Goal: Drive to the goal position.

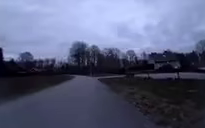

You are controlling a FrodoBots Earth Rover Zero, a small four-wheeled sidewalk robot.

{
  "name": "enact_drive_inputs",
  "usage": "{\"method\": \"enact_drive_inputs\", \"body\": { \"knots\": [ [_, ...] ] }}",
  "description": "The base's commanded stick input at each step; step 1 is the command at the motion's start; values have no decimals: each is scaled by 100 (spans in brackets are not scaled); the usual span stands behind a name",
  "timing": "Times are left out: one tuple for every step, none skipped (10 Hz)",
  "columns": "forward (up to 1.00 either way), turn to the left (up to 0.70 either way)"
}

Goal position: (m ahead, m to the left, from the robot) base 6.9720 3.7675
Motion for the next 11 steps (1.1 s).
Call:
{"method": "enact_drive_inputs", "body": {
  "knots": [
    [70, 0],
    [70, 0],
    [70, 0],
    [70, 0],
    [70, 0],
    [70, 0],
    [70, 0],
    [70, 0],
    [70, 0],
    [70, 30],
    [70, 35]
  ]
}}
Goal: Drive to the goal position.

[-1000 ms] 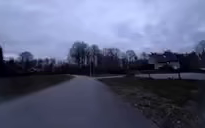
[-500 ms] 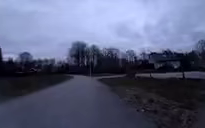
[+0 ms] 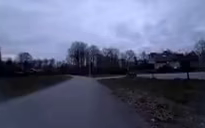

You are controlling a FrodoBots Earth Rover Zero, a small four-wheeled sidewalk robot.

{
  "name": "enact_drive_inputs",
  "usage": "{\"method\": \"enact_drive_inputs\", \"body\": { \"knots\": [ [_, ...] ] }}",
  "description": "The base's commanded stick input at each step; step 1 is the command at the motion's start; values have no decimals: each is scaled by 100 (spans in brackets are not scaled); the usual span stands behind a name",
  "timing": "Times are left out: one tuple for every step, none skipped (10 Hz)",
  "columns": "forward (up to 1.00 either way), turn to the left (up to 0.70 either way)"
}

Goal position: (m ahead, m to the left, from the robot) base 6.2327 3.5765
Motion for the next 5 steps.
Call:
{"method": "enact_drive_inputs", "body": {
  "knots": [
    [70, 13],
    [70, 0],
    [70, 0],
    [70, 0],
    [70, 0]
  ]
}}
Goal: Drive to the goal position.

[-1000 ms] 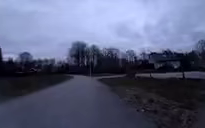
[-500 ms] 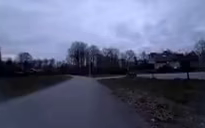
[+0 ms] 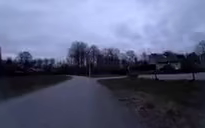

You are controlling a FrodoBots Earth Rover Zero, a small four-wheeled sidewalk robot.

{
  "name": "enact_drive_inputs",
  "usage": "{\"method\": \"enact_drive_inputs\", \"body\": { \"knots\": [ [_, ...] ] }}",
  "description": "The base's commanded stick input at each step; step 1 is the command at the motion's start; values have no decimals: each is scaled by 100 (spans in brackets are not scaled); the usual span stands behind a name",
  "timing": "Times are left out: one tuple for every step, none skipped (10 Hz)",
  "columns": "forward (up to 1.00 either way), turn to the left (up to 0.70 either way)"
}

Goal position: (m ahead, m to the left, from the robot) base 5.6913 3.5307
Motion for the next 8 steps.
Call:
{"method": "enact_drive_inputs", "body": {
  "knots": [
    [70, 0],
    [70, 0],
    [70, 0],
    [70, 0],
    [70, 0],
    [70, 0],
    [70, 0],
    [70, 0]
  ]
}}
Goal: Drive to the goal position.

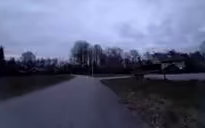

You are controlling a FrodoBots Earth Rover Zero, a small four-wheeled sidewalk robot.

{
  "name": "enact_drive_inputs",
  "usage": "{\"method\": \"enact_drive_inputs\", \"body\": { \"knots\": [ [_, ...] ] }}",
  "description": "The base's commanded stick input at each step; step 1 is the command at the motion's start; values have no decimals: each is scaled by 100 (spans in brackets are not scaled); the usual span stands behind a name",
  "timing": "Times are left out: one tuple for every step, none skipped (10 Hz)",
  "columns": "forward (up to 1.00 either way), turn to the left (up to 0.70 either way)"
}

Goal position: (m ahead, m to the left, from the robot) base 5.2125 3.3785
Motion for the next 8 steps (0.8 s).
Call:
{"method": "enact_drive_inputs", "body": {
  "knots": [
    [70, 0],
    [70, 0],
    [70, 0],
    [70, 0],
    [70, 0],
    [70, 0],
    [70, 0],
    [70, 0]
  ]
}}
